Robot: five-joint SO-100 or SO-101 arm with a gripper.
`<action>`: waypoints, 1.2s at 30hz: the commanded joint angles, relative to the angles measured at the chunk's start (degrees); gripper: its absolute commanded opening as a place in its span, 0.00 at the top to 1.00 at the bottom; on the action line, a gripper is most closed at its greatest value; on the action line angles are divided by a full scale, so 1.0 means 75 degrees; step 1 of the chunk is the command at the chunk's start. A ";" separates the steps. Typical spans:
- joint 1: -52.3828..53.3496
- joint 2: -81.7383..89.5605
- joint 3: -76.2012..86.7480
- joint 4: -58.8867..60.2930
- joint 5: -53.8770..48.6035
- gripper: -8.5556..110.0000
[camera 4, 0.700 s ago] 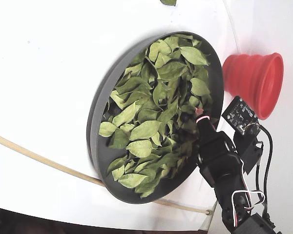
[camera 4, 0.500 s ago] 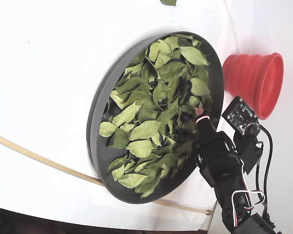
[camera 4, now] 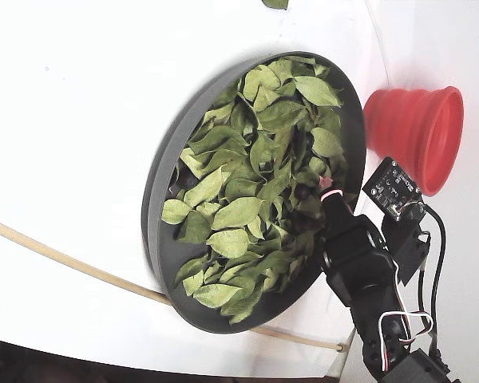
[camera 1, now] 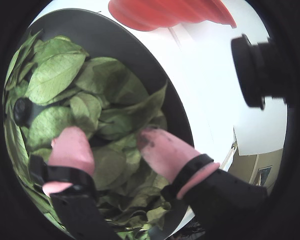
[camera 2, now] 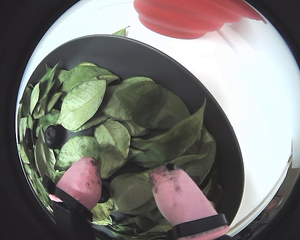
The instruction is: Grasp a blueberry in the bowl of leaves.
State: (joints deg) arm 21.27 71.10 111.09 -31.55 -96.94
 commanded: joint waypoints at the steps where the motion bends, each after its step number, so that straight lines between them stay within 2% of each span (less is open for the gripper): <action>1: 0.0176 0.0844 -0.0117 -0.0199 -0.0047 0.76; 26: 0.0094 0.1688 0.0340 -0.0141 -0.0059 0.76; 36: 0.0035 0.2063 0.0527 0.0715 -0.0023 0.76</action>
State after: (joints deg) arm 21.27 78.22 115.40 -28.12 -97.47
